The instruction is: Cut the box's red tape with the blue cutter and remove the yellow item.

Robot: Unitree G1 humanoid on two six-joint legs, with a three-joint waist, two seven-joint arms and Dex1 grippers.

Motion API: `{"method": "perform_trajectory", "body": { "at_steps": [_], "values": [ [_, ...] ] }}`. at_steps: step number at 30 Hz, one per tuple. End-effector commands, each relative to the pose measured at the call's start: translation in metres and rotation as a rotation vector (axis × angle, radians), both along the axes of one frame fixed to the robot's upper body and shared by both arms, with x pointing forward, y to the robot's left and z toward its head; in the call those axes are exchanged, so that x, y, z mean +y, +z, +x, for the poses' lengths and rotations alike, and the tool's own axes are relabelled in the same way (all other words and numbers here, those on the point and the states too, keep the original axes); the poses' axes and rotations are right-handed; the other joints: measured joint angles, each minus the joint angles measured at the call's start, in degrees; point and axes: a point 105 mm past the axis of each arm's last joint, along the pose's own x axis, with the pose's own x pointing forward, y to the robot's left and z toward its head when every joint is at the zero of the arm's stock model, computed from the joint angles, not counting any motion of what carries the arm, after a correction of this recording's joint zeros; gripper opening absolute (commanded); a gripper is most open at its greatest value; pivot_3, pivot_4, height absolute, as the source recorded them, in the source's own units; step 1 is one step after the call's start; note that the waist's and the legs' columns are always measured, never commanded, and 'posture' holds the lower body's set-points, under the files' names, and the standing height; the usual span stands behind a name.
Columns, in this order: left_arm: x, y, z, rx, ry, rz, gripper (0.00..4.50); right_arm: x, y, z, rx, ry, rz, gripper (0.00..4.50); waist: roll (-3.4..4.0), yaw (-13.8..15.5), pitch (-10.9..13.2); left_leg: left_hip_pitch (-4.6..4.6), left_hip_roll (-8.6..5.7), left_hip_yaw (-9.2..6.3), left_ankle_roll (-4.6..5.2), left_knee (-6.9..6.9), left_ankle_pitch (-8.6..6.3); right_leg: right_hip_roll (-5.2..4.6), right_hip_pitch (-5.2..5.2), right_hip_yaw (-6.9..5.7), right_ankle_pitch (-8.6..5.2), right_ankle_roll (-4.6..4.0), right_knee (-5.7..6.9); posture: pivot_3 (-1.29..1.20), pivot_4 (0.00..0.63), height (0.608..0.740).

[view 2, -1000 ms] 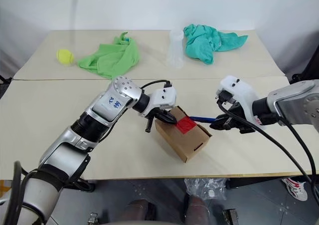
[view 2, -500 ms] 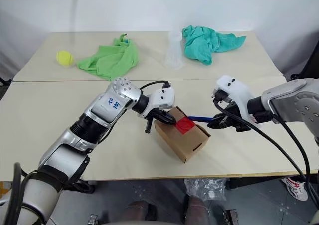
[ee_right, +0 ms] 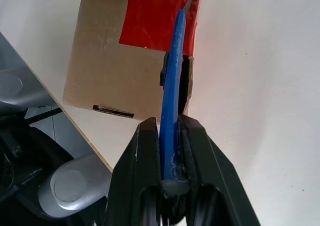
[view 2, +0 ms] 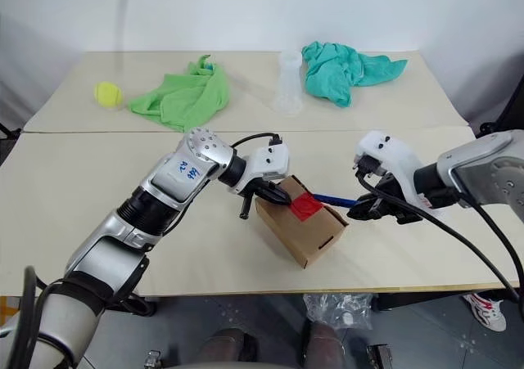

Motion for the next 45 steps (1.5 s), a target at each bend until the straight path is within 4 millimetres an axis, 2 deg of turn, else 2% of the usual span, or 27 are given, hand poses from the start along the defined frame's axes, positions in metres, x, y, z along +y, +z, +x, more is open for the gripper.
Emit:
{"method": "perform_trajectory", "body": {
  "at_steps": [1, 7, 13, 19, 22, 34, 38, 41, 45],
  "values": [
    [0.021, -0.042, 0.008, 0.07, 0.123, 0.133, 0.0, 0.014, -0.016, -0.027, 0.161, 0.13, 0.022, 0.16, 0.0, 0.0, 0.0, 0.0, 0.0, 0.0, 0.0, 0.0, 0.0, 0.0, 0.0, 0.0, 0.0, 0.0, 0.0, 0.0, 0.15, 0.74],
    [0.021, -0.042, 0.009, 0.069, 0.123, 0.13, 0.0, 0.015, -0.017, -0.025, 0.157, 0.129, 0.021, 0.16, 0.0, 0.0, 0.0, 0.02, 0.01, 0.01, -0.01, 0.01, 0.0, -0.02, 0.0, 0.02, 0.0, 0.0, 0.0, 0.0, 0.15, 0.74],
    [0.019, -0.041, 0.009, 0.066, 0.12, 0.126, 0.0, 0.019, -0.012, -0.011, 0.113, 0.11, 0.028, 0.16, 0.02, -0.1, 0.0, 0.07, 0.02, 0.02, -0.01, 0.04, 0.0, -0.07, 0.02, 0.06, 0.0, 0.0, 0.02, 0.0, 0.15, 0.74],
    [0.018, -0.04, 0.01, 0.061, 0.109, 0.125, 0.0, 0.021, 0.011, 0.004, 0.02, 0.093, 0.044, 0.16, 0.05, -0.1, -0.1, 0.09, 0.04, 0.04, -0.03, 0.07, 0.01, -0.11, 0.02, 0.15, 0.01, -0.02, 0.06, 0.0, 0.15, 0.74],
    [0.017, -0.041, 0.01, 0.062, 0.099, 0.124, 0.0, 0.022, 0.017, 0.007, -0.004, 0.091, 0.048, 0.16, 0.05, -0.1, -0.1, 0.06, 0.05, 0.05, -0.03, 0.07, 0.02, -0.11, -0.01, 0.17, 0.02, -0.04, 0.07, 0.0, 0.15, 0.74],
    [0.012, -0.039, 0.012, 0.053, 0.09, 0.113, 0.0, 0.027, 0.016, 0.017, -0.017, 0.087, 0.046, 0.16, 0.07, 0.2, -0.1, -0.04, -0.05, 0.03, 0.04, 0.1, 0.0, -0.08, -0.03, 0.1, 0.08, 0.04, 0.03, 0.0, 0.15, 0.74],
    [0.012, -0.039, 0.013, 0.051, 0.096, 0.107, 0.0, 0.026, 0.022, 0.022, -0.042, 0.072, 0.046, 0.16, 0.07, 0.2, -0.1, -0.04, -0.06, 0.03, 0.05, 0.11, 0.0, -0.08, -0.02, 0.09, 0.09, 0.05, 0.03, 0.0, 0.15, 0.74],
    [0.014, -0.038, 0.014, 0.051, 0.103, 0.108, 0.0, 0.02, 0.035, 0.024, -0.082, 0.043, 0.047, 0.16, 0.07, 0.2, -0.1, -0.06, -0.07, 0.03, 0.07, 0.12, 0.01, -0.09, -0.02, 0.1, 0.11, 0.07, 0.03, 0.0, 0.15, 0.74],
    [0.015, -0.038, 0.014, 0.051, 0.109, 0.109, 0.0, 0.011, 0.039, 0.026, -0.103, 0.005, 0.027, 0.16, 0.07, 0.2, -0.1, -0.06, -0.07, 0.02, 0.08, 0.12, 0.0, -0.09, -0.02, 0.1, 0.12, 0.07, 0.0, 0.0, 0.15, 0.74]
  ]
}}
